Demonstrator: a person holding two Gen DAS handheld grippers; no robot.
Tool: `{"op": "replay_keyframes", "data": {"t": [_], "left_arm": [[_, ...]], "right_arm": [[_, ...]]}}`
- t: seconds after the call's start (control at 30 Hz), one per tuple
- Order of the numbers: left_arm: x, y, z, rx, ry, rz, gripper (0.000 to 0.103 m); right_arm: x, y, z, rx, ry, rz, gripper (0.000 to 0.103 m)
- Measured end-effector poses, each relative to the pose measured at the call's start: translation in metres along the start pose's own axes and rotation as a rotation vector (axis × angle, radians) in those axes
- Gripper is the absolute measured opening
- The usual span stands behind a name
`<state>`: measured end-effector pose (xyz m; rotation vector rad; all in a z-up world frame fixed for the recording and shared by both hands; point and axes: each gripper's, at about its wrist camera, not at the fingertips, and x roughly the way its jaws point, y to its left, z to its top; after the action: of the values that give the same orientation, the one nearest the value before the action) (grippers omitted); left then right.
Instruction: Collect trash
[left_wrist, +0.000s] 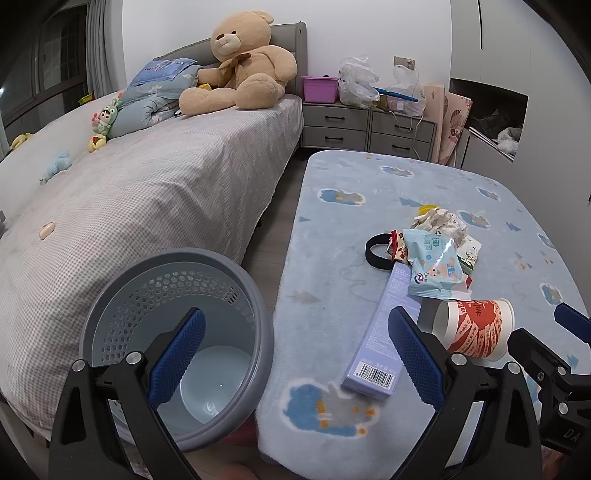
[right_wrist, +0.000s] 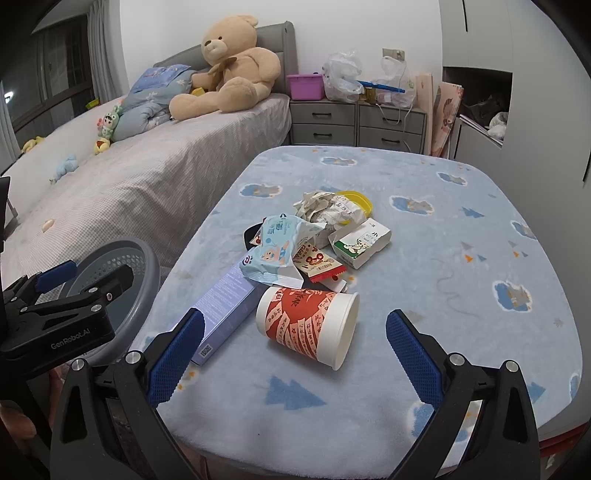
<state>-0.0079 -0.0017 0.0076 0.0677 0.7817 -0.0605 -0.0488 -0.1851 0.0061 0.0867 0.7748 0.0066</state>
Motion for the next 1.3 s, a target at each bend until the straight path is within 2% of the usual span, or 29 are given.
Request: {"op": "replay_keyframes", "data": {"t": [1.3], "left_arm": [[0.0003,0.0035,-0.0043,0.006,-0.015,0.018,0.095]], "right_arm": [[-0.0003,0.0004,-0.0003,0.000,-0.006,-0.004,0.097]]}}
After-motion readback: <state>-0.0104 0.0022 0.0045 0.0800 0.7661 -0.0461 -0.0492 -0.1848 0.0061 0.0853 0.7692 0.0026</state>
